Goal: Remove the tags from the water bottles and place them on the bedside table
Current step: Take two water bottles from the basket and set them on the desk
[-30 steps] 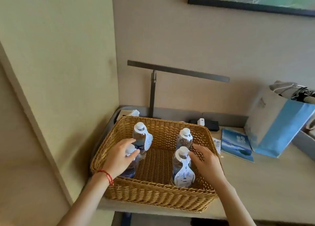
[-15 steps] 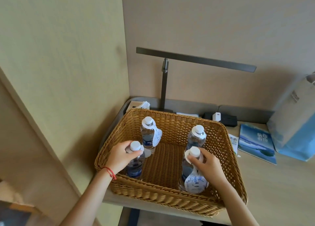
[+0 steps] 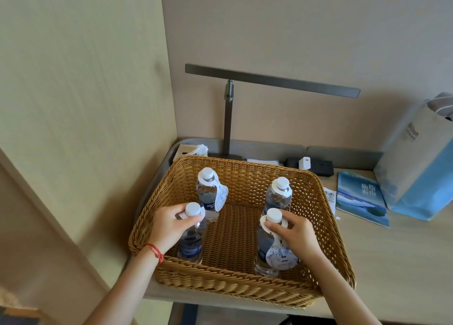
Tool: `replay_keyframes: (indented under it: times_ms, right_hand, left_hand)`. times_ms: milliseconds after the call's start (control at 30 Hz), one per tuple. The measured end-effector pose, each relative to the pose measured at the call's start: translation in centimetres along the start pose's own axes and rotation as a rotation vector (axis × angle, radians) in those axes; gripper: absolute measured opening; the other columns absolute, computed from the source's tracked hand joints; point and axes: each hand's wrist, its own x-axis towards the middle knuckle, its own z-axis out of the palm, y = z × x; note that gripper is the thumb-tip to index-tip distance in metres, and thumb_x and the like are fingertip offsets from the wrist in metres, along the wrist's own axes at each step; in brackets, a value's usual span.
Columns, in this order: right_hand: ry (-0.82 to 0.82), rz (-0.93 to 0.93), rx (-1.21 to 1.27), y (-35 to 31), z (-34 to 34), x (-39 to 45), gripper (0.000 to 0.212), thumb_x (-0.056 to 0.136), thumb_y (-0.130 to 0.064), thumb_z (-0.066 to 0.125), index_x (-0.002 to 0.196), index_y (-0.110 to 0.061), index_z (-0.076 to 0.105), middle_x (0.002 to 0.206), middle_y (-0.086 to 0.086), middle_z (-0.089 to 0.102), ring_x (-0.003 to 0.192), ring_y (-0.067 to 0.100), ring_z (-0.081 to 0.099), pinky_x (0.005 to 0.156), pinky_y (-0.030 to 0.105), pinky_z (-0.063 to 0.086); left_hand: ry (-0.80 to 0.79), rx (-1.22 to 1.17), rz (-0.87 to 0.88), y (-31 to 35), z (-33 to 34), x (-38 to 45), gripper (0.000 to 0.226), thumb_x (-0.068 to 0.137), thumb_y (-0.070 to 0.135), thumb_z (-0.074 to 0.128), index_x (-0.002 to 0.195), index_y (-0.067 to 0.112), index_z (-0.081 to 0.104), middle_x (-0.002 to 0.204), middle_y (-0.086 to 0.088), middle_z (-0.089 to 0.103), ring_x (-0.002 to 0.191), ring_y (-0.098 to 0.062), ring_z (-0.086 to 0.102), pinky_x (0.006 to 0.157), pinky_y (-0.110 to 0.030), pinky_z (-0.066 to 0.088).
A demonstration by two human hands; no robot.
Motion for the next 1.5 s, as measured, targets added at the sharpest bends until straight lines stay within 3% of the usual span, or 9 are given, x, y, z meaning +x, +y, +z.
replay_keyframes:
  times_ms: [233, 400, 567, 733, 933, 1067, 1233, 1400, 1500]
  right_hand:
    - [0.062, 0.025, 0.054, -0.8, 0.6, 0.1, 0.027, 0.074, -0.016, 0.075, 0.101, -0.017, 0.069, 0.088, -0.011, 0.069, 0.084, -0.002, 0.063, 0.066, 0.007, 0.050]
    - [0.107, -0.015, 0.050, -2.6, 0.6, 0.4, 0.020, 0.075, -0.019, 0.074, 0.094, -0.020, 0.070, 0.087, -0.006, 0.072, 0.081, 0.007, 0.066, 0.069, 0.021, 0.054]
    - [0.177, -0.094, 0.034, -5.3, -0.4, 1.1, 0.010, 0.077, -0.017, 0.072, 0.086, -0.021, 0.069, 0.075, -0.010, 0.069, 0.065, -0.002, 0.063, 0.052, 0.009, 0.045]
    - [0.245, -0.133, 0.008, -8.4, -2.0, 1.5, 0.010, 0.079, -0.024, 0.070, 0.083, -0.031, 0.064, 0.073, -0.016, 0.065, 0.065, -0.008, 0.062, 0.048, 0.007, 0.044]
    - [0.333, -0.175, 0.015, -12.2, -4.1, 1.1, 0.008, 0.075, -0.035, 0.070, 0.072, -0.031, 0.064, 0.054, -0.018, 0.062, 0.051, -0.007, 0.057, 0.042, 0.005, 0.037]
    - [0.423, -0.200, 0.026, -14.4, -6.0, 0.0, 0.025, 0.062, -0.059, 0.062, 0.067, -0.035, 0.063, 0.058, -0.016, 0.066, 0.054, -0.001, 0.061, 0.044, 0.008, 0.041]
    - [0.526, -0.184, 0.016, -15.5, -8.5, -1.8, 0.025, 0.061, -0.058, 0.061, 0.067, -0.034, 0.064, 0.064, -0.023, 0.068, 0.058, 0.001, 0.065, 0.044, 0.007, 0.043]
    - [0.658, -0.131, -0.027, -15.7, -11.4, -5.2, 0.022, 0.061, -0.061, 0.064, 0.064, -0.039, 0.067, 0.066, -0.023, 0.069, 0.060, 0.000, 0.066, 0.043, 0.010, 0.045]
    - [0.738, -0.072, -0.054, -15.5, -13.2, -7.8, 0.007, 0.067, -0.049, 0.072, 0.067, -0.042, 0.070, 0.067, -0.016, 0.070, 0.058, 0.003, 0.066, 0.048, 0.018, 0.048]
  left_hand:
    - [0.017, -0.061, -0.004, -0.2, -0.1, 0.2, 0.015, 0.071, 0.024, 0.077, 0.075, 0.036, 0.068, 0.072, 0.022, 0.070, 0.074, 0.002, 0.064, 0.056, -0.013, 0.050]
    - [0.015, -0.111, 0.040, 1.3, -0.3, 1.2, 0.018, 0.071, 0.024, 0.077, 0.075, 0.039, 0.067, 0.074, 0.018, 0.070, 0.075, 0.001, 0.064, 0.057, -0.013, 0.051]
    - [0.023, -0.223, 0.093, 3.7, -0.9, 2.6, 0.023, 0.062, 0.050, 0.070, 0.078, 0.033, 0.070, 0.071, 0.004, 0.073, 0.074, -0.009, 0.065, 0.061, -0.024, 0.051]
    - [0.022, -0.289, 0.149, 6.4, -1.5, 4.5, 0.017, 0.061, 0.056, 0.071, 0.077, 0.048, 0.068, 0.078, 0.016, 0.072, 0.079, -0.001, 0.065, 0.060, -0.019, 0.052]
    - [0.003, -0.372, 0.137, 10.0, -1.8, 5.9, 0.026, 0.057, 0.061, 0.068, 0.076, 0.045, 0.070, 0.074, 0.012, 0.072, 0.076, -0.007, 0.067, 0.071, -0.044, 0.055]
    - [-0.054, -0.475, 0.166, 13.0, -1.7, 6.2, 0.029, 0.054, 0.059, 0.068, 0.074, 0.038, 0.072, 0.070, 0.010, 0.073, 0.070, -0.008, 0.068, 0.066, -0.035, 0.054]
    - [-0.142, -0.589, 0.170, 16.0, -0.9, 6.2, 0.029, 0.053, 0.052, 0.072, 0.074, 0.032, 0.074, 0.075, 0.000, 0.074, 0.078, -0.022, 0.069, 0.073, -0.039, 0.055]
    - [-0.211, -0.614, 0.239, 18.3, 1.1, 5.7, 0.010, 0.064, 0.038, 0.072, 0.073, 0.036, 0.071, 0.068, 0.013, 0.072, 0.075, -0.013, 0.067, 0.070, -0.031, 0.054]
    - [-0.271, -0.657, 0.291, 20.1, 2.6, 4.7, 0.025, 0.058, 0.046, 0.078, 0.078, 0.033, 0.070, 0.071, 0.016, 0.072, 0.072, -0.006, 0.067, 0.062, -0.019, 0.054]
